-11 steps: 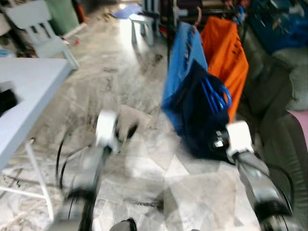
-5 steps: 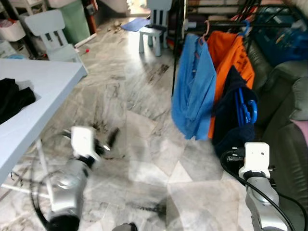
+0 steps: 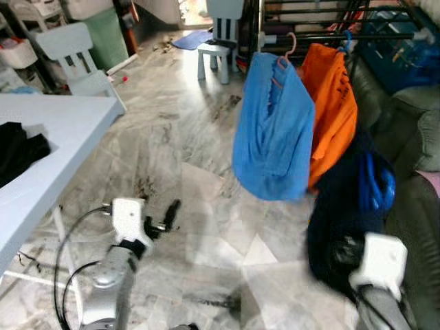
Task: Hang hanger
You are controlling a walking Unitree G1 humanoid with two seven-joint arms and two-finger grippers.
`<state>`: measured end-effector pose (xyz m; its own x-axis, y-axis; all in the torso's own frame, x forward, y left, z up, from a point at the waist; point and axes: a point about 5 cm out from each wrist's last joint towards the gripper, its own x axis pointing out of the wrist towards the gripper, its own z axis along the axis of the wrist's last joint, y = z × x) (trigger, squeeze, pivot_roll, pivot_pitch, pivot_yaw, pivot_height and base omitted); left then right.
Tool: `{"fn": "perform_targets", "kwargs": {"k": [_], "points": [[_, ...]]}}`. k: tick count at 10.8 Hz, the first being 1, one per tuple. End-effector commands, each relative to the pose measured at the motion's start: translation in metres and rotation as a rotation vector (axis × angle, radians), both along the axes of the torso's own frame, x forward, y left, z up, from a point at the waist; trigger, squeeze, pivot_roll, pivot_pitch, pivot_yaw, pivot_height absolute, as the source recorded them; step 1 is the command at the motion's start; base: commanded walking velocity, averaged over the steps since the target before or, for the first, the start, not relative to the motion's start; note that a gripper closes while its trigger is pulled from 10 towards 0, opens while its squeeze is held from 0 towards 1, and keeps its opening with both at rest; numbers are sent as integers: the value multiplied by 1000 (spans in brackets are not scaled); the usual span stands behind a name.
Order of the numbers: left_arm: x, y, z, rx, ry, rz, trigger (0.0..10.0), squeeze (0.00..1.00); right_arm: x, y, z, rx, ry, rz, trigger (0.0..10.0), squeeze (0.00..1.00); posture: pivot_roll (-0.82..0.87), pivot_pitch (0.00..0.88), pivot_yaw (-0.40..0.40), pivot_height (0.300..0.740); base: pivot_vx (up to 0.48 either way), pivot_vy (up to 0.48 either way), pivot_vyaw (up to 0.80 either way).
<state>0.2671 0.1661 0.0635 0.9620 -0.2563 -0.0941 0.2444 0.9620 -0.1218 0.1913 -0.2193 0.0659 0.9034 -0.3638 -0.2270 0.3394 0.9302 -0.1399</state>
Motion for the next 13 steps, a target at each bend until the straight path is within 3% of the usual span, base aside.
{"fn": "perform_targets", "kwargs": {"k": [1,3,5,6,8,10,11,13], "points": [[1,2,6,4,-12,15,10000,0,1,10,28,1,-96,51,10000,0,-199,19,83,740,0,0,0],[2,-7,7,-11,-12,7,10000,0,-22,29,30,-24,-34,240,10000,0,-222,48,84,740,0,0,0],[9,-6,17,-17,-57,28,10000,0,-14,24,24,-28,9,275,10000,0,-199,78,48,740,0,0,0],[12,-3,27,-4,-108,92,10000,0,-3,18,29,-58,4,299,10000,0,-166,89,13,740,0,0,0],[18,-2,38,23,-156,112,10000,0,18,12,35,-100,-40,295,10000,0,-153,88,15,740,0,0,0],[4,7,41,79,-156,155,10000,0,29,8,39,-117,-66,268,10000,0,-144,83,13,740,0,0,0],[-19,22,41,140,-145,160,10000,0,31,9,41,-129,-77,286,10000,0,-112,91,22,740,0,0,0],[-51,43,34,244,-85,155,10000,0,31,6,39,-118,-74,287,10000,0,-47,112,-3,740,0,0,0]]}}
